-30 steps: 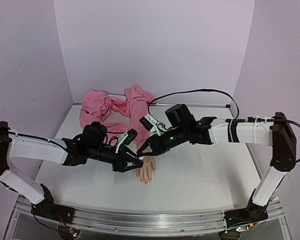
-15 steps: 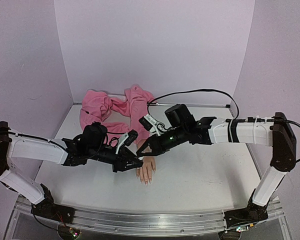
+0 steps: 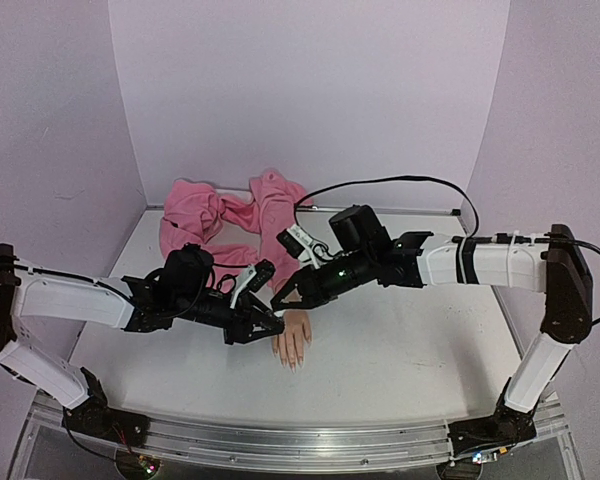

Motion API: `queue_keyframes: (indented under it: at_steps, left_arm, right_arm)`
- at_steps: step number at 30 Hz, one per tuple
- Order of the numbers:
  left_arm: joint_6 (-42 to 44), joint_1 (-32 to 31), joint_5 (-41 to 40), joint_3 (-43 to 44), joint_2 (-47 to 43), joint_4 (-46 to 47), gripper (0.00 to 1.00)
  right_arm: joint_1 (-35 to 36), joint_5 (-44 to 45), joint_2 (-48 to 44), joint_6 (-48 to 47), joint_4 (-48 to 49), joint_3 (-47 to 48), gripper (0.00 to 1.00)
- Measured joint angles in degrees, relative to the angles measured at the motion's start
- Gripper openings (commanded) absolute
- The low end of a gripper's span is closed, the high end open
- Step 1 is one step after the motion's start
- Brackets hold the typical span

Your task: Paint the nails

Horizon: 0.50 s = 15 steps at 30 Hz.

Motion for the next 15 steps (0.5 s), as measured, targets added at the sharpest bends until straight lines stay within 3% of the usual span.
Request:
queue_keyframes:
  at_steps: [7,10,12,13,14,15]
  left_arm:
    - [0.3,-0.1,-0.5,0.0,-1.0,-0.9,0.00]
    - [0.8,-0.1,-2.0,-0.1,-2.0,-1.4,0.00]
    - [1.4,-0.2,-4.0,-0.4,-3.0,-1.7,0.00]
    - [1.6,-0.2,-5.4,-0.9,-3.8,-1.8,0.00]
    - [1.8,-0.2,-7.1,-1.3,-4.7,-1.8,0.00]
    - [2.1,-0.2,-9.0,-1.9,-5.7,-1.9,0.00]
  right_arm:
    - [0.0,0.0,0.0,0.0,0.6,0.0,0.03]
    - [0.1,0.5,0.0,0.0,1.3,0.1,0.33]
    - [0.2,2.0,0.0,0.7,1.8,0.1,0.71]
    - [0.3,3.1,0.0,1.1,1.4,0.1,0.85]
    - [0.3,4.1,0.0,1.5,1.2,0.1,0.96]
    - [0.4,5.7,0.0,2.1,0.8,0.1,0.98]
